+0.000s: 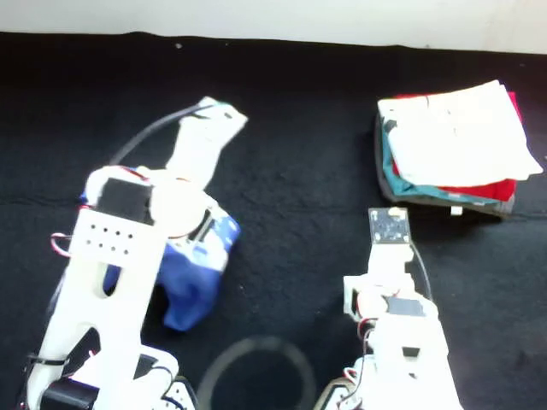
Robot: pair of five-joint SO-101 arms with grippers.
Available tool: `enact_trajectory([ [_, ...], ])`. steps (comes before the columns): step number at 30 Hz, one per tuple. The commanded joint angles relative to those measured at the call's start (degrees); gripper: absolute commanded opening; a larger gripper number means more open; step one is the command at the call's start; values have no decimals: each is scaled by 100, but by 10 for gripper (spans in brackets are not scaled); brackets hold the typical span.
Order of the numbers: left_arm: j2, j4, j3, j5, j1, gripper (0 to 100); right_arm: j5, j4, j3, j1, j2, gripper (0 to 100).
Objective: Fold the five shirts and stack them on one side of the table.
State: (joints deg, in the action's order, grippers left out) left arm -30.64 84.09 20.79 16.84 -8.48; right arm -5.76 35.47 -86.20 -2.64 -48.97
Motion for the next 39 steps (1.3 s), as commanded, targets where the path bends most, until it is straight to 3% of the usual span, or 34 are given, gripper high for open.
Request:
enact_trajectory([
  [1, -171, -114, -171, -369, -92, 191, 9, -233, -66, -40, 13, 199],
  [6, -268, 580, -971, -422, 602, 182, 9, -242, -101, -48, 22, 199],
  [11, -523, 1073, -963, -413, 2176, 181, 9, -180, -40, -66, 22, 199],
  [14, -664, 1064, -760, -79, 3231, 181, 9, 488, 629, -251, 22, 199],
  [19, -699, 1002, -312, 607, 4778, 184, 9, 1859, 2501, -1130, 31, 200],
  [24, -699, 316, 505, 923, 6097, 185, 35, 2457, 3837, -2484, 40, 202],
  [30, -699, -413, 1323, 1292, 7213, 185, 53, 2448, 4497, -3934, 629, 203],
  [39, -699, -536, 1429, 1644, 8180, 185, 527, 2440, 6229, -5095, 3099, 215],
])
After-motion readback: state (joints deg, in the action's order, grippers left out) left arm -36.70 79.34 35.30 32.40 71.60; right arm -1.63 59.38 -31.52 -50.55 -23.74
